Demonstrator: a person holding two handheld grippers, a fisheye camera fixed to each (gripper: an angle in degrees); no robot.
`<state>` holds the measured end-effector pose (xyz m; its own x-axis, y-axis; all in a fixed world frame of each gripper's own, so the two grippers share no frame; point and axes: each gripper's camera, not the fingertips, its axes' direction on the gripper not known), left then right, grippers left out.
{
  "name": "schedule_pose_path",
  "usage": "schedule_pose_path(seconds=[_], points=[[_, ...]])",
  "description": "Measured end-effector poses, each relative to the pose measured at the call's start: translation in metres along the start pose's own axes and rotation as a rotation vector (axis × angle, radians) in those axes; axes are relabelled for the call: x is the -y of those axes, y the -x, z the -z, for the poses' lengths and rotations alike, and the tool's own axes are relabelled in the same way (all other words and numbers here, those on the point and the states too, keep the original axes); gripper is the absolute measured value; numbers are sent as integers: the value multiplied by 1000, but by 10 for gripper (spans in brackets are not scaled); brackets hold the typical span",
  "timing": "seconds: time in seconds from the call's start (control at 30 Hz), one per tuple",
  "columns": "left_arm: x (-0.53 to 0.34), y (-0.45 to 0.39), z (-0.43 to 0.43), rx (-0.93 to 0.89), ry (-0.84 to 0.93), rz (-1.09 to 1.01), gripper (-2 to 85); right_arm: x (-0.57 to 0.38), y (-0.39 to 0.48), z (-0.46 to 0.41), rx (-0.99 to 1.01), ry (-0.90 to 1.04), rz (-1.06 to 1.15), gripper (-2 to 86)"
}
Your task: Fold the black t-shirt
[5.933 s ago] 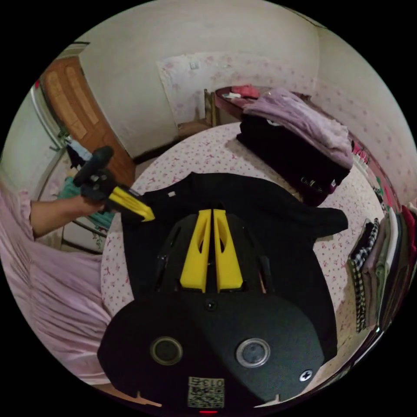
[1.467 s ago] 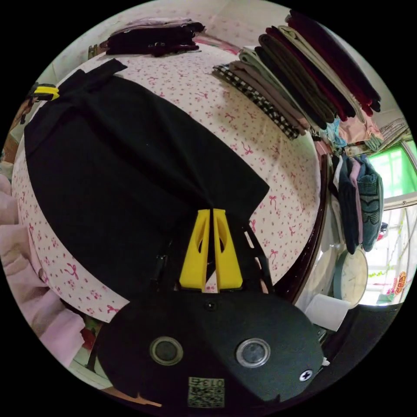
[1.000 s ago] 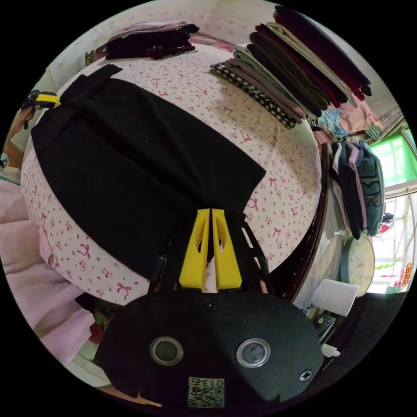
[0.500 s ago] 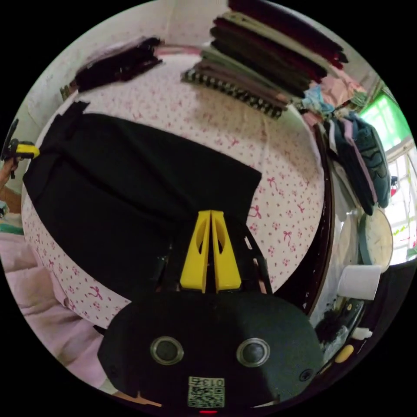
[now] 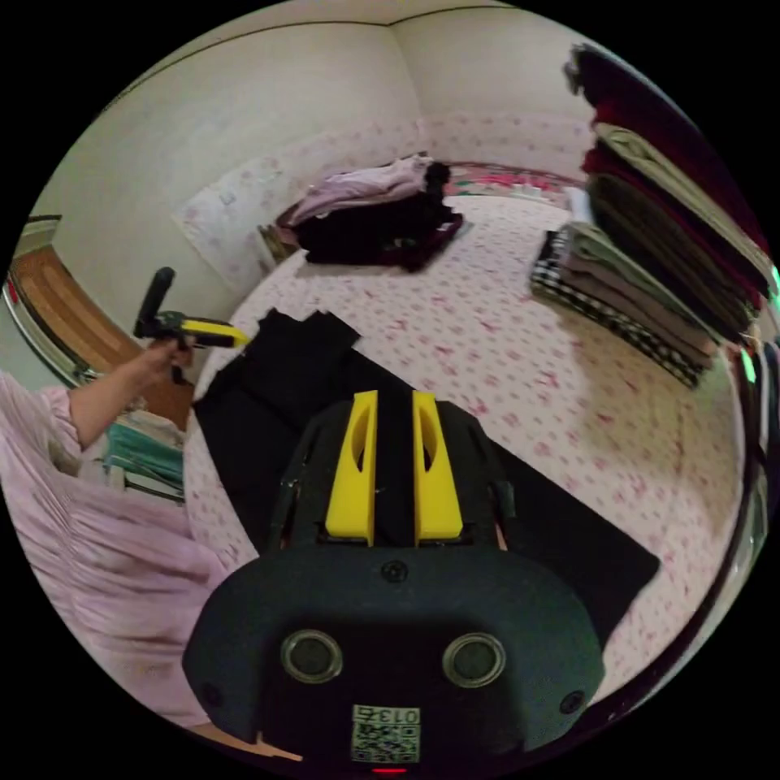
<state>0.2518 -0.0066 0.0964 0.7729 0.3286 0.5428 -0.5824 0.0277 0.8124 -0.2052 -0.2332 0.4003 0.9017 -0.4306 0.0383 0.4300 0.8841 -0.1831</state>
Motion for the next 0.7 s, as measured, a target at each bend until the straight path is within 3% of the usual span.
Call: schedule_pose_path(seconds=[0.1,0.2,0.3,0.37,0.47,0.63,0.7], points=[[4,1,-29,130,158,-38,-3,58,26,-53,108,63,34,100],[-10,19,-10,107,139,52,-3,97,38,-101,150,144,9,116],[-20,5,18,50,-13,9,-3,117,48,-131,143,198,1,103],[-17,-8,9,41,57,-55,-4,125,52,-148,179,260,-16,53],[-21,-12,-18,81,174,-86,-4,128,63,-141,246,236,23,39],[-39,17,-14,-72,85,52,-4,88,133,-60,250,19,385,31],[-43,14,-14,-63,69,34,-4,59,160,-50,247,50,497,32]])
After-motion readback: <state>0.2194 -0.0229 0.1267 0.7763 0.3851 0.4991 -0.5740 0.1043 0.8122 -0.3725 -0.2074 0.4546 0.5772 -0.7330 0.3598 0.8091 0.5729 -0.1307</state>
